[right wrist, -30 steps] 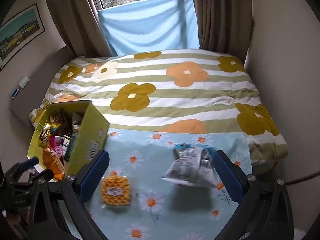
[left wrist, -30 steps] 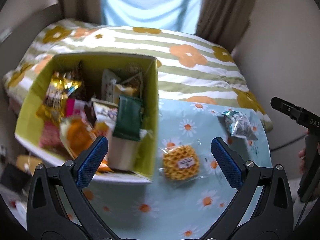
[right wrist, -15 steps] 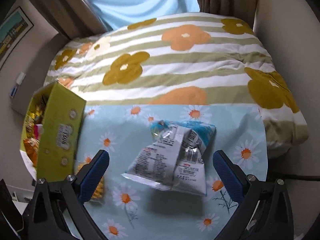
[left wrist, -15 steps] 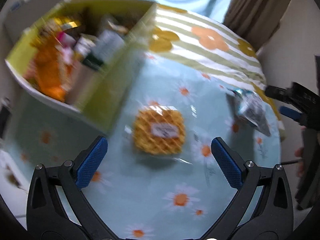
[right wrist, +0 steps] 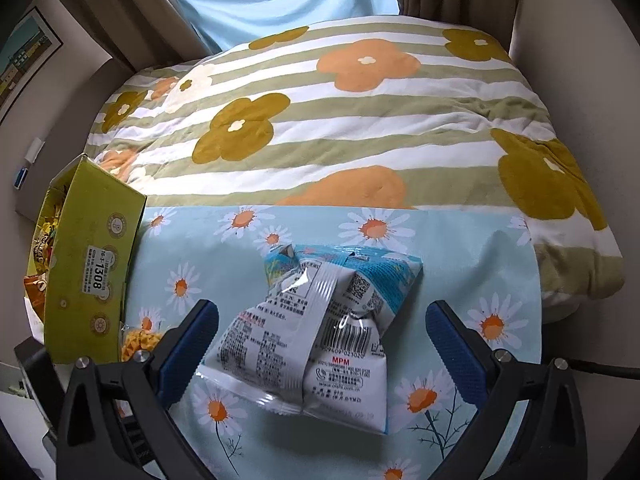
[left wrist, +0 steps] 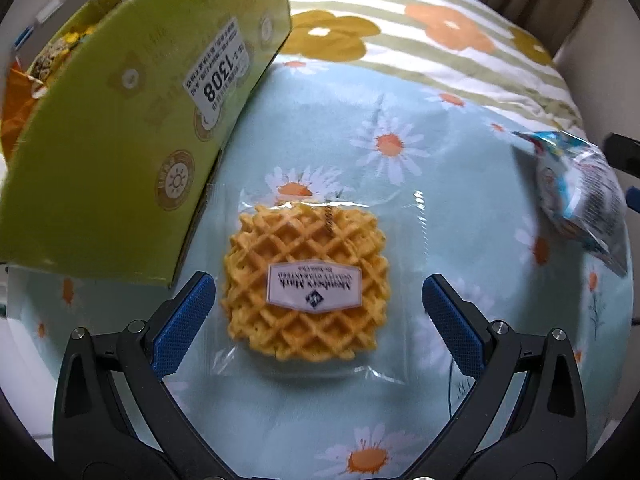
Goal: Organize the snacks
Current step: 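Move the left tool to the waffle while the right tool moves to the white-blue chip bag, then grasp the waffle with the left tool while the right tool grasps the chip bag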
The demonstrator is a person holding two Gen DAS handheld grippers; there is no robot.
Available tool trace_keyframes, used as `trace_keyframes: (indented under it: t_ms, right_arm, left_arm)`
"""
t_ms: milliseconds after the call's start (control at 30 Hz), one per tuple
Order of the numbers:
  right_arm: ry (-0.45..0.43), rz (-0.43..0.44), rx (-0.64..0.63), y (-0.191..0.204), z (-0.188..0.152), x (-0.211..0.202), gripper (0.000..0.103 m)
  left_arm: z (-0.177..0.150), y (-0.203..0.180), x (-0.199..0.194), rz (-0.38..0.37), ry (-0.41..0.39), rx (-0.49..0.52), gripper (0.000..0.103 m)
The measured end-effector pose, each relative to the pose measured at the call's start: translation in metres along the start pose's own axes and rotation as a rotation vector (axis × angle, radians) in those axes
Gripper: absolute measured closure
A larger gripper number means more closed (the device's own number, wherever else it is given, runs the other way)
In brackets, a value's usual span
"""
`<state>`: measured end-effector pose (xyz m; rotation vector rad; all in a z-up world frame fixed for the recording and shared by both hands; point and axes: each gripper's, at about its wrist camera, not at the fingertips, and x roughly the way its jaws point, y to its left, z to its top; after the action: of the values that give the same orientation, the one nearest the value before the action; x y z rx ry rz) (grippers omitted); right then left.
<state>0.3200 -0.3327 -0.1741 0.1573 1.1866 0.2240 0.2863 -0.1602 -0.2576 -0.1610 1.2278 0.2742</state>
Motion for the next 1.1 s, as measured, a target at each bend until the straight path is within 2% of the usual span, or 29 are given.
trace_keyframes:
  t_ms: [167, 400, 467, 733, 900, 1000, 1100]
  right_arm:
    - [0.002, 0.014, -0.011, 0.003, 0.003, 0.004, 0.000]
    - [0.028, 0.025, -0.018, 0.010, -0.001, 0.013, 0.000]
    - [0.035, 0.021, -0.019, 0.010, -0.003, 0.015, 0.000]
    - [0.045, -0.041, -0.013, 0.009, -0.008, 0.021, 0.000]
    - [0.056, -0.059, -0.023, 0.012, -0.007, 0.025, 0.000]
    - [0.078, -0.054, -0.006, 0.012, -0.008, 0.032, 0.000]
    - [0.076, -0.031, 0.020, 0.009, -0.007, 0.036, 0.000]
  left_arm:
    - [0.007, 0.004, 0.009, 0.042, 0.001, -0.037, 0.000]
    - [0.008, 0.011, 0.018, 0.000, 0.013, -0.073, 0.000]
    - [0.008, 0.017, 0.026, -0.046, 0.050, -0.106, 0.000]
    - [0.004, 0.012, 0.027, -0.039, 0.033, -0.047, 0.001]
    - [-0.002, 0.001, 0.016, -0.060, 0.009, 0.041, 0.016]
    - [-0.002, -0.001, 0.012, -0.075, 0.007, 0.064, 0.025]
    - [-0.001, 0.002, 0.007, -0.116, 0.013, 0.072, 0.030]
